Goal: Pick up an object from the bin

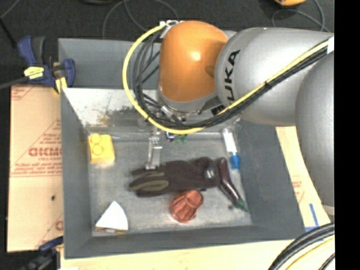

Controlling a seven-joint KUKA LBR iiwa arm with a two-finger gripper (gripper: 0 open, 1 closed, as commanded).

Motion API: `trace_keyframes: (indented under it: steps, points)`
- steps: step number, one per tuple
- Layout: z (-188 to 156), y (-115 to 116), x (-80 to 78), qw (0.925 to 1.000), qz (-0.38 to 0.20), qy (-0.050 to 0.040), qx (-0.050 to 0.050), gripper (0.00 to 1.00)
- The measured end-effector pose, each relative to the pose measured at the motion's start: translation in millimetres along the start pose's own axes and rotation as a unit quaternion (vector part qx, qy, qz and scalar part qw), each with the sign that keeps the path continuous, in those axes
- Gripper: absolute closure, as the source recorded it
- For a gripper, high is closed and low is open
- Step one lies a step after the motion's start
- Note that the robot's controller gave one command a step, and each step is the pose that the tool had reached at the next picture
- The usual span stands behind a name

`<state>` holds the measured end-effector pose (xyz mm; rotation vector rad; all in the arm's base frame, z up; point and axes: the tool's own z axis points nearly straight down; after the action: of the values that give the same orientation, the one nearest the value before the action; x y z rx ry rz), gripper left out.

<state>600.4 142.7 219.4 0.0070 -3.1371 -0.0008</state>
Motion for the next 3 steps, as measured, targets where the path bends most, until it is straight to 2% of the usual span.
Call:
trace_keyframes:
  steps: [1,2,3]
  points:
    - [-4.7,-0.9,-0.6,1.0000,0.001,-0.0031,0.000,0.00]
    - [32.5,-22.2,23.0,0.9995,-0.032,-0.0056,0.000,0.00]
    - [74.7,-31.2,49.5,0.9916,-0.129,-0.0037,0.001,0.00]
